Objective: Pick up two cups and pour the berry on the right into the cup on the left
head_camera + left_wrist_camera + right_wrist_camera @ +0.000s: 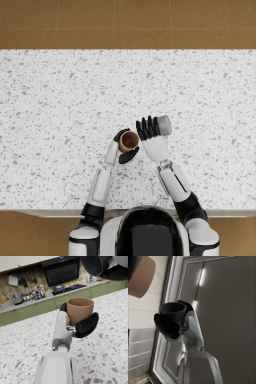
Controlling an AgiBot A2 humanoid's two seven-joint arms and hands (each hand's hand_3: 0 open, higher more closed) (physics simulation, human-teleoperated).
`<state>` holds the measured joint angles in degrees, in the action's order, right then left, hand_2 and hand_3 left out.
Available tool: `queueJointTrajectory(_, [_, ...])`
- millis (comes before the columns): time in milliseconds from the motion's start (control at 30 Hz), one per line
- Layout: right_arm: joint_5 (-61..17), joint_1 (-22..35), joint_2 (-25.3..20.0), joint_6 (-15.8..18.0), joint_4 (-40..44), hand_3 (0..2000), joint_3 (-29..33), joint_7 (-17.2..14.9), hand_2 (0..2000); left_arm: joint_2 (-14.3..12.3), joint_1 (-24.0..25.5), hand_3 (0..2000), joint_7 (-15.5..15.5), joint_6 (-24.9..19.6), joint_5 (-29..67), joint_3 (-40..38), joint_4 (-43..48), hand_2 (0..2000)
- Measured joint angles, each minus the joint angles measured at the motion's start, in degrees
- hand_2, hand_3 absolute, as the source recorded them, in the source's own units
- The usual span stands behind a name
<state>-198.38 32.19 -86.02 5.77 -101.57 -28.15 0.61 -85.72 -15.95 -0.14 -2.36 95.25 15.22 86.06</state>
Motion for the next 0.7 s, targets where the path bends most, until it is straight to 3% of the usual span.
queueJointTrajectory(700, [-3.28, -0.83, -0.09, 2.26, -0.16, 1280, 0.63, 0.02, 2000, 0.09, 0.95, 1280, 0.02, 0.03, 0.00, -1.35, 1.15, 2000])
